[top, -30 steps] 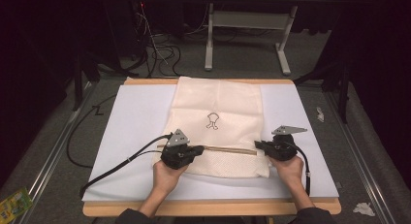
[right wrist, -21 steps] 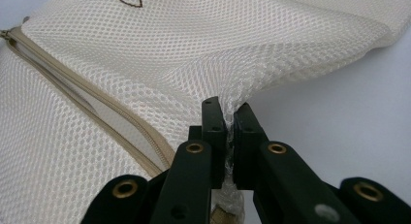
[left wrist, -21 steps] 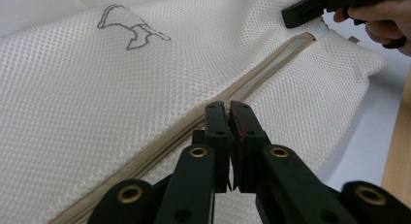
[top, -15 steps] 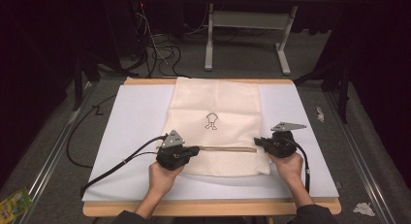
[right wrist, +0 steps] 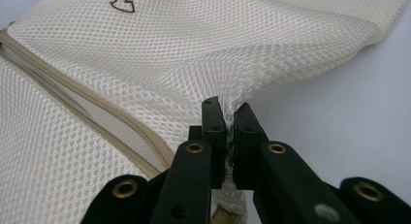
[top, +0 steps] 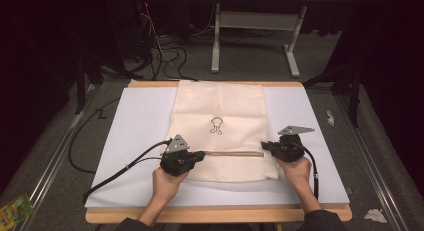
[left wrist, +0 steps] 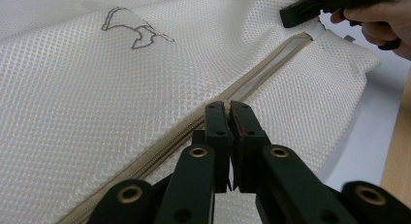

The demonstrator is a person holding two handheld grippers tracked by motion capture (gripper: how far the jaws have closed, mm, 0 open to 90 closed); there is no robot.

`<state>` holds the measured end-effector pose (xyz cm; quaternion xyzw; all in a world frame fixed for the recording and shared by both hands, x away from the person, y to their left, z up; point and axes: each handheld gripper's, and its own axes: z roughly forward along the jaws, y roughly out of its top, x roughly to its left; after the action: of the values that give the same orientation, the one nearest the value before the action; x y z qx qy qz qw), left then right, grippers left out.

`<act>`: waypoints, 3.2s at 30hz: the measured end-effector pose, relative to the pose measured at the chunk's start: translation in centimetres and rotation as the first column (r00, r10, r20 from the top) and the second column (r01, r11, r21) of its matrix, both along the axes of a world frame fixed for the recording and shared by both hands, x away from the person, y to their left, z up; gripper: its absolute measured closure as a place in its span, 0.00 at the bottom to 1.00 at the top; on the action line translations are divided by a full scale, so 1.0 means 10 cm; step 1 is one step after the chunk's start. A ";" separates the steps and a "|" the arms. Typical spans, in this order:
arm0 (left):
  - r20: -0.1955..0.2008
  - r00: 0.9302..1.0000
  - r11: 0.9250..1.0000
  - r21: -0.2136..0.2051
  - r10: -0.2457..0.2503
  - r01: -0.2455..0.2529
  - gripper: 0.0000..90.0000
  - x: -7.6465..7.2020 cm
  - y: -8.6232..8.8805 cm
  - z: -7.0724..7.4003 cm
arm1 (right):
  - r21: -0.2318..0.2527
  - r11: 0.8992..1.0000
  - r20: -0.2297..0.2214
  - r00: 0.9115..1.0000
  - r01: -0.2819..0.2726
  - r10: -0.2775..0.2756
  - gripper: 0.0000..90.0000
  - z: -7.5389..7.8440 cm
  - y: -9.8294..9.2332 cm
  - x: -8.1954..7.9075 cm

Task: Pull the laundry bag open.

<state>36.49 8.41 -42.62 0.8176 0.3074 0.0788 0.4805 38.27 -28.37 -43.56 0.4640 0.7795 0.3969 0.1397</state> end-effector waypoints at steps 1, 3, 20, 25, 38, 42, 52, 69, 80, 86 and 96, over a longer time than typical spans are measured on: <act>0.002 1.000 1.000 0.000 0.001 -0.001 0.97 0.00 0.00 0.00 | -0.002 1.000 0.003 1.000 -0.002 0.002 0.98 0.00 0.00 0.00; -0.001 1.000 1.000 0.000 0.003 -0.003 0.97 0.00 0.00 0.00 | -0.001 1.000 0.006 1.000 -0.002 0.002 0.98 0.00 0.00 0.00; 0.005 1.000 1.000 -0.003 0.027 -0.027 0.97 -0.01 0.13 0.06 | 0.000 1.000 0.005 1.000 -0.004 0.004 0.98 -0.01 0.00 0.01; 0.004 0.999 0.999 -0.008 0.034 -0.034 0.97 -0.01 0.16 0.06 | 0.004 1.000 0.003 1.000 -0.008 0.008 0.98 -0.01 0.00 0.02; 0.010 0.999 0.999 -0.018 0.050 -0.050 0.97 -0.02 0.25 0.10 | 0.000 1.000 0.004 1.000 -0.005 0.005 0.98 -0.01 -0.01 0.01; 0.012 0.999 0.998 -0.022 0.052 -0.052 0.97 -0.02 0.26 0.11 | -0.003 1.000 -0.005 1.000 -0.008 0.008 0.97 -0.02 0.00 0.01; 0.010 0.999 0.999 -0.022 0.048 -0.048 0.97 -0.03 0.28 0.10 | -0.004 1.000 0.001 1.000 -0.014 0.014 0.98 -0.01 0.01 0.01; 0.009 0.997 0.997 -0.034 0.071 -0.070 0.97 -0.03 0.39 0.12 | -0.010 1.000 0.002 1.000 -0.009 0.009 0.98 0.00 0.00 0.01; 0.011 0.995 0.995 -0.041 0.094 -0.094 0.97 -0.03 0.49 0.13 | -0.013 1.000 0.002 1.000 0.001 -0.001 0.98 0.00 -0.01 0.01; 0.014 0.994 0.992 -0.054 0.111 -0.111 0.97 -0.03 0.55 0.15 | -0.018 1.000 0.005 1.000 -0.003 0.003 0.98 0.01 -0.02 0.01; 0.016 0.992 0.991 -0.060 0.122 -0.121 0.97 -0.03 0.62 0.16 | -0.015 1.000 0.010 1.000 -0.006 0.006 0.98 0.00 -0.02 0.01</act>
<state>36.16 14.64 -41.02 0.7820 0.3541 0.1070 0.5016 38.33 -28.59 -43.52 0.4587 0.7831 0.3937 0.1462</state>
